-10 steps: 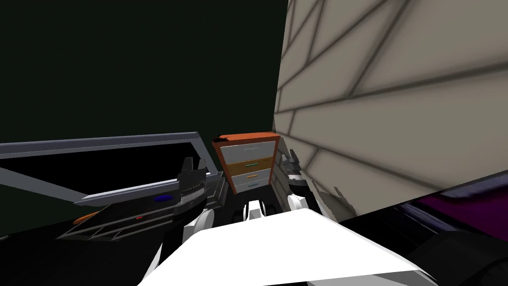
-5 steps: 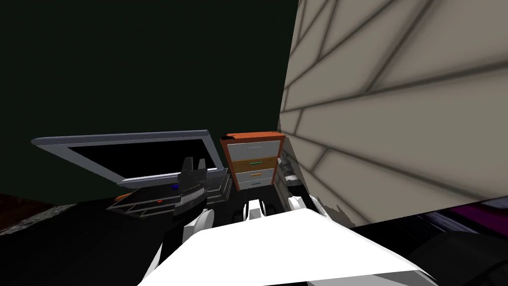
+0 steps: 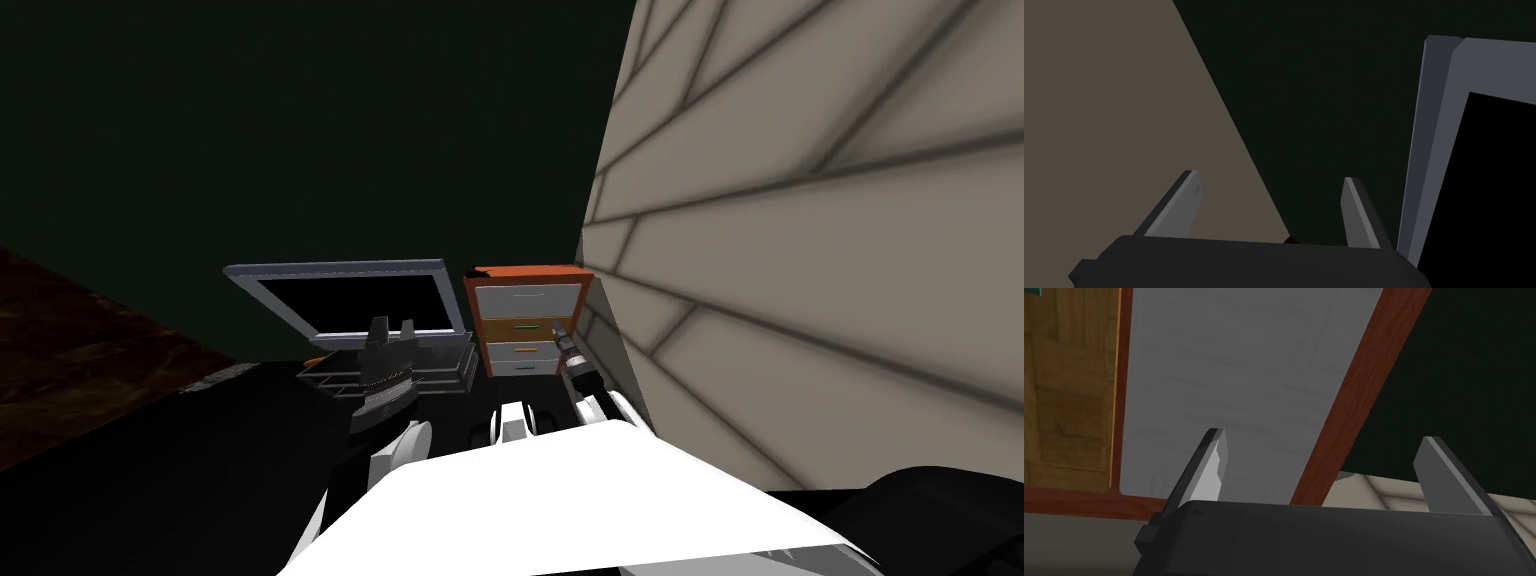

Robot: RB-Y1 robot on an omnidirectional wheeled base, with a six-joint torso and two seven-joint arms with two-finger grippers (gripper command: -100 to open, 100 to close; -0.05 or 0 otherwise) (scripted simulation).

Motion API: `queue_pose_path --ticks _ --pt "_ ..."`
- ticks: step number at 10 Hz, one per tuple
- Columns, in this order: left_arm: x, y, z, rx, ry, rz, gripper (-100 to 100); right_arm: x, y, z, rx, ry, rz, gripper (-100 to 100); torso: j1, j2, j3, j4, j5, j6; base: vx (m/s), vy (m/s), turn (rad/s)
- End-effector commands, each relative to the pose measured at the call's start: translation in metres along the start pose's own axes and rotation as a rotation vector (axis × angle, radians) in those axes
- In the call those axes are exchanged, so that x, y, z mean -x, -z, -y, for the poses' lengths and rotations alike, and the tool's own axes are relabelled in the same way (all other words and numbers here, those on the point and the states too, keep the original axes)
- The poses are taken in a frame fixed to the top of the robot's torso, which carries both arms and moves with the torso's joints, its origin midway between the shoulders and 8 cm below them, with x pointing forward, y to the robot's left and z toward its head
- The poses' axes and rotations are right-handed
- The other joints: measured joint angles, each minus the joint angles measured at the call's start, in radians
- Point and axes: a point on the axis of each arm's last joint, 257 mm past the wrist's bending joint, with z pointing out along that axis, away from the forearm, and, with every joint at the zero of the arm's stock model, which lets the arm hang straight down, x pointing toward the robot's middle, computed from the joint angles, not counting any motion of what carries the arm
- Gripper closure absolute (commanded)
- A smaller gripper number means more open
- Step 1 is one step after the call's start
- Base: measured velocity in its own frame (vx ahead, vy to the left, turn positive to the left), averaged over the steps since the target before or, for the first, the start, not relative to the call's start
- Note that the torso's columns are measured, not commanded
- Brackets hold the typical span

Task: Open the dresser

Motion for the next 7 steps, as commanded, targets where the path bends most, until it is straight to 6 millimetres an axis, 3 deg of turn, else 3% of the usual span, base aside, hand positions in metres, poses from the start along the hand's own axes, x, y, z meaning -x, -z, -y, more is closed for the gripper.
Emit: queue_pose_path --ticks 1,3,4,5,6,7 --pt "0.000 0.000 0.000 0.000 0.000 0.000 0 -0.020 0.002 0.039 -0.103 0.077 -0.060 -100 -0.001 0.000 0.000 0.000 0.000 0.001 -0.025 0.040 0.165" --pt "0.000 0.000 0.000 0.000 0.000 0.000 0 -0.020 0.003 0.045 -0.127 0.078 -0.060 -100 -0.001 -0.001 0.000 0.000 0.000 0.000 -0.019 0.021 0.073" --pt "0.000 0.000 0.000 0.000 0.000 0.000 0 -0.033 0.007 0.068 -0.186 0.130 -0.099 -100 -0.002 -0.001 -0.001 0.000 0.000 0.001 -0.023 0.020 0.231" --pt "0.000 0.000 0.000 0.000 0.000 0.000 0 -0.033 0.007 0.072 -0.199 0.131 -0.099 -100 -0.001 0.000 0.000 0.000 0.000 0.000 -0.017 0.021 0.142" --pt "0.000 0.000 0.000 0.000 0.000 0.000 0 -0.046 0.012 0.093 -0.250 0.187 -0.138 -100 0.000 0.000 0.000 0.000 0.000 0.001 -0.020 0.036 0.293" --pt "0.000 0.000 0.000 0.000 0.000 0.000 0 -0.046 0.014 0.099 -0.273 0.188 -0.138 -100 0.001 0.000 0.000 0.000 0.000 0.000 -0.021 0.030 0.132"
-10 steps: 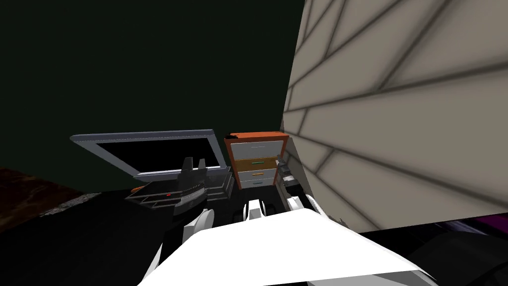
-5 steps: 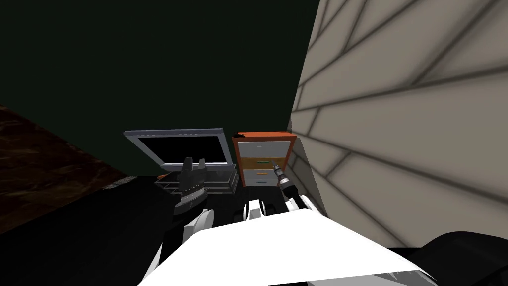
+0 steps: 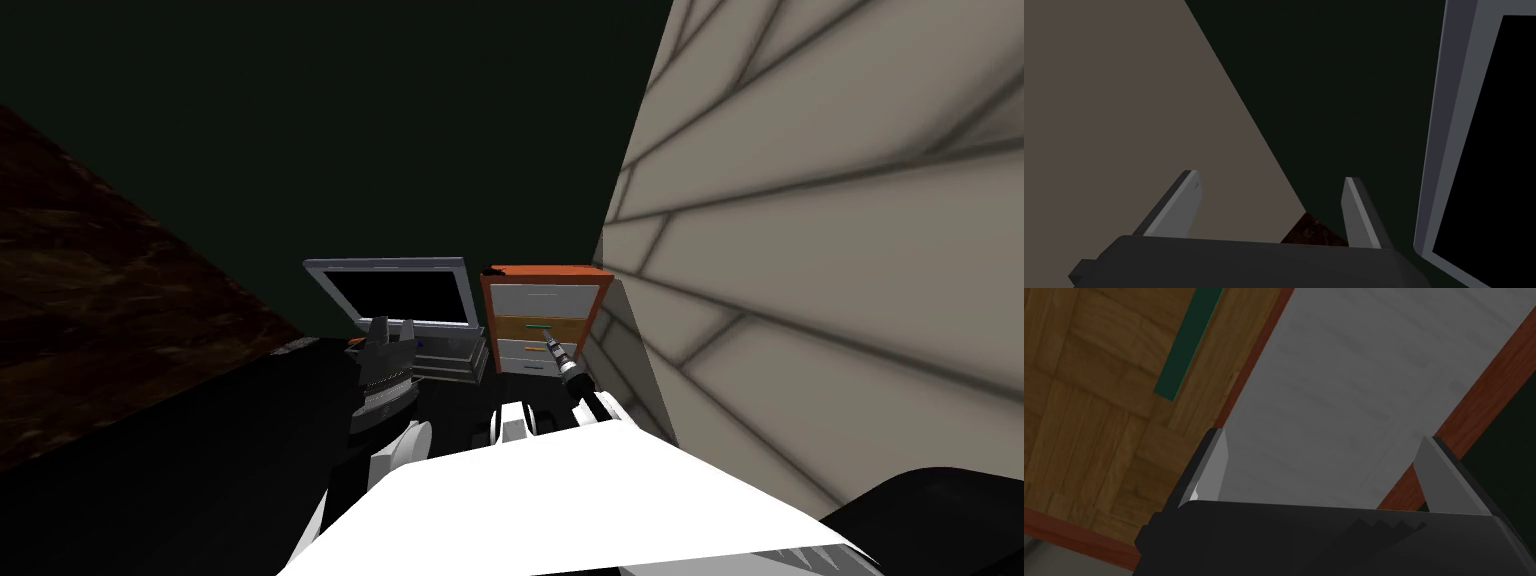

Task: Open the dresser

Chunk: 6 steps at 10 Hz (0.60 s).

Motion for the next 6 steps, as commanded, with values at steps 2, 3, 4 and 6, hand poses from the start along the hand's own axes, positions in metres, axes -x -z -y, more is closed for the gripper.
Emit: queue_pose_path --ticks 2,3,4,6 --pt "0.000 0.000 0.000 0.000 0.000 0.000 0 -0.026 0.000 0.042 -0.132 0.090 -0.060 -100 0.000 0.000 0.000 0.000 0.000 0.000 -0.021 0.038 0.186" --pt "0.000 0.000 0.000 0.000 0.000 0.000 0 -0.039 0.002 0.060 -0.181 0.149 -0.094 -100 -0.001 0.000 0.000 0.000 0.000 0.001 -0.029 0.036 0.259" --pt "0.000 0.000 0.000 0.000 0.000 0.000 0 -0.041 0.004 0.069 -0.209 0.156 -0.099 -100 -0.001 0.000 0.000 0.000 0.000 0.000 -0.017 0.031 0.154" --pt "0.000 0.000 0.000 0.000 0.000 0.000 0 -0.054 0.010 0.097 -0.288 0.227 -0.139 -100 -0.001 -0.001 0.000 0.000 0.000 0.000 -0.010 0.037 0.191"
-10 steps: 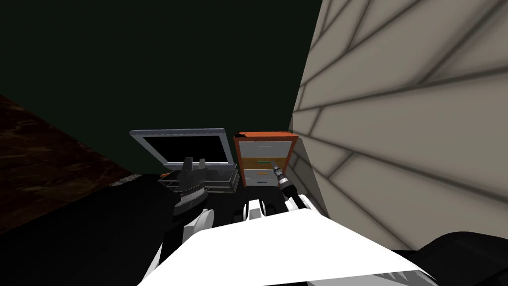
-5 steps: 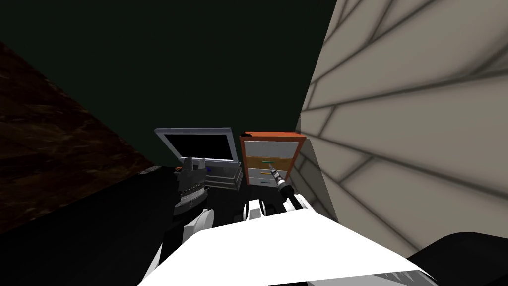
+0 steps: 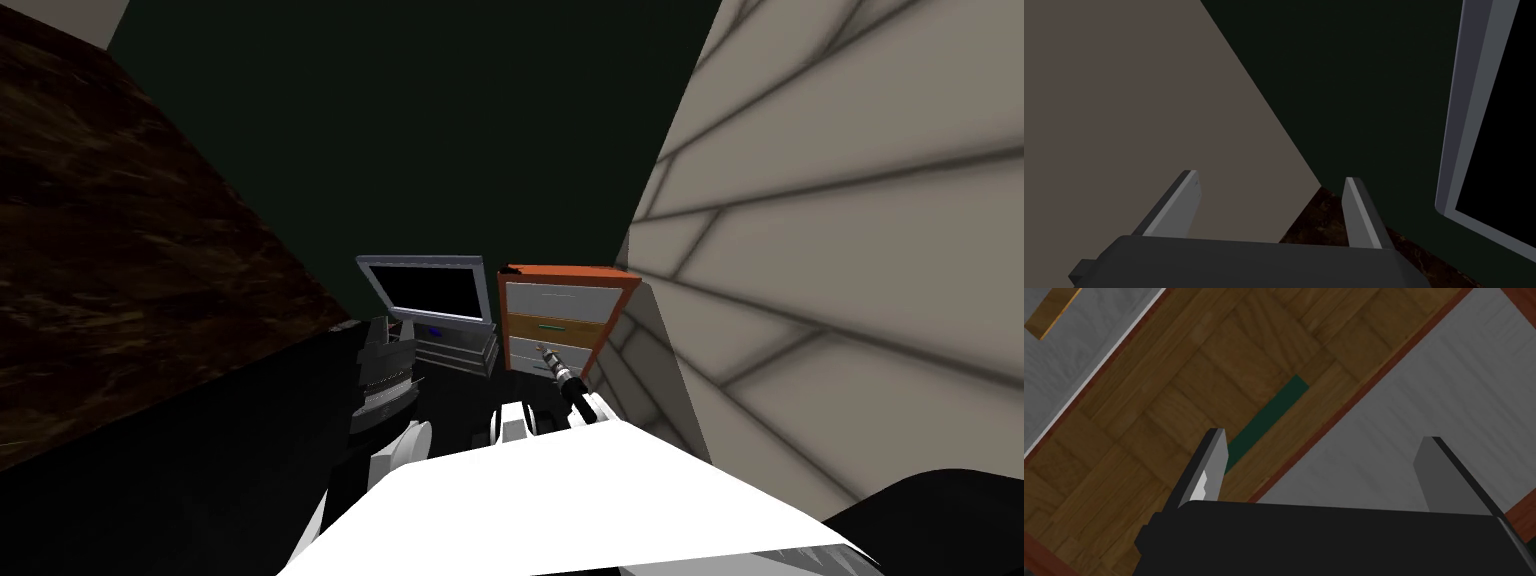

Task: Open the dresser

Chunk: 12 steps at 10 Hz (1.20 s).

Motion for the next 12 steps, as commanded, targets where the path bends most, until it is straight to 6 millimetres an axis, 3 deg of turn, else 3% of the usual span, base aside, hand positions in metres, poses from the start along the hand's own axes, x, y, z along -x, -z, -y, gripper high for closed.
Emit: queue_pose_path --ticks 1,7,9,11,12 --pt "0.000 0.000 0.000 0.000 0.000 0.000 0 -0.027 0.000 0.036 -0.111 0.110 -0.056 -100 0.000 0.000 0.000 0.000 0.000 0.001 -0.006 0.044 0.343" --pt "0.000 0.000 0.000 0.000 0.000 0.000 0 -0.065 0.011 0.114 -0.329 0.353 -0.159 -100 -0.001 0.001 0.000 0.000 0.000 0.001 -0.002 0.036 0.189" --pt "0.000 0.000 0.000 0.000 0.000 0.000 0 -0.072 0.020 0.143 -0.410 0.431 -0.191 -100 -0.001 0.000 0.000 0.000 0.000 0.001 0.007 0.032 0.202" --pt "0.000 0.000 0.000 0.000 0.000 0.000 0 -0.068 0.024 0.153 -0.449 0.460 -0.187 -100 -0.001 0.000 0.000 0.000 0.000 0.001 0.009 0.018 0.042" --pt "0.000 0.000 0.000 0.000 0.000 0.000 0 -0.072 0.032 0.173 -0.498 0.547 -0.214 -100 -0.001 0.001 0.000 0.000 0.000 0.001 0.006 0.023 0.233"
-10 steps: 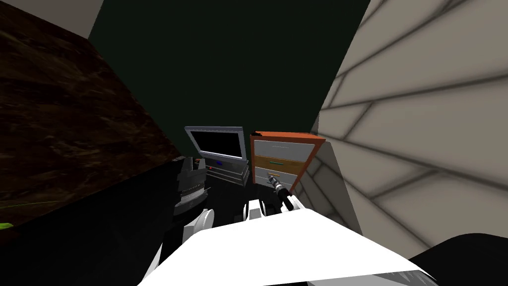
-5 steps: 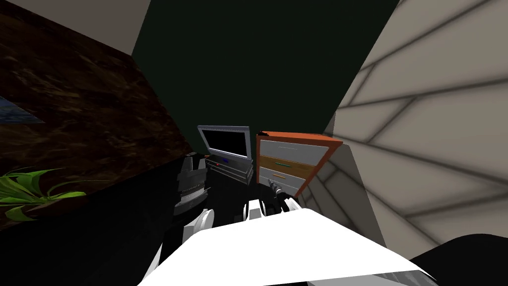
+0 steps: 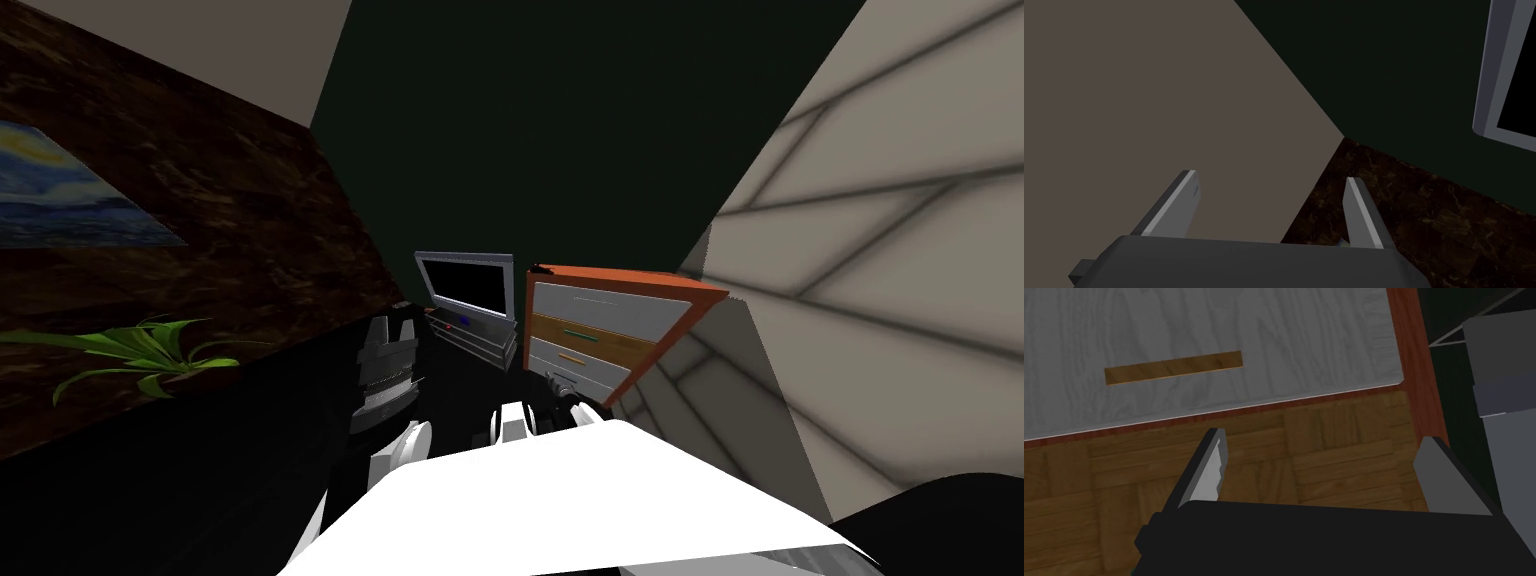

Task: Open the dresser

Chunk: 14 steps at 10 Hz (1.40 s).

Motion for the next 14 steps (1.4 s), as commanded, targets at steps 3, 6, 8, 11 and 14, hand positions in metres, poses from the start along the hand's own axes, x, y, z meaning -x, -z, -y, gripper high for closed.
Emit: queue_pose_path --ticks 3,6,8,11,14 --pt "0.000 0.000 0.000 0.000 0.000 0.000 0 -0.025 -0.001 0.053 -0.165 0.189 -0.038 -100 0.002 -0.001 0.000 0.000 0.000 -0.001 0.014 0.025 0.178" --pt "0.000 0.000 0.000 0.000 0.000 0.000 0 -0.034 0.001 0.091 -0.276 0.349 -0.055 -100 0.001 0.000 0.000 0.000 0.000 0.000 0.023 0.030 0.186" --pt "0.000 0.000 0.000 0.000 0.000 0.000 0 -0.033 0.004 0.115 -0.348 0.440 -0.054 -100 0.000 0.000 0.000 0.000 0.000 0.000 0.022 0.019 0.154" --pt "0.000 0.000 0.000 0.000 0.000 0.000 0 -0.032 0.012 0.152 -0.453 0.560 -0.057 -100 0.001 -0.001 0.000 0.000 0.000 -0.001 0.028 0.013 0.121" --pt "0.000 0.000 0.000 0.000 0.000 0.000 0 -0.026 0.020 0.176 -0.529 0.648 -0.051 -100 0.002 0.000 0.000 0.000 0.000 -0.001 0.017 0.010 0.095"
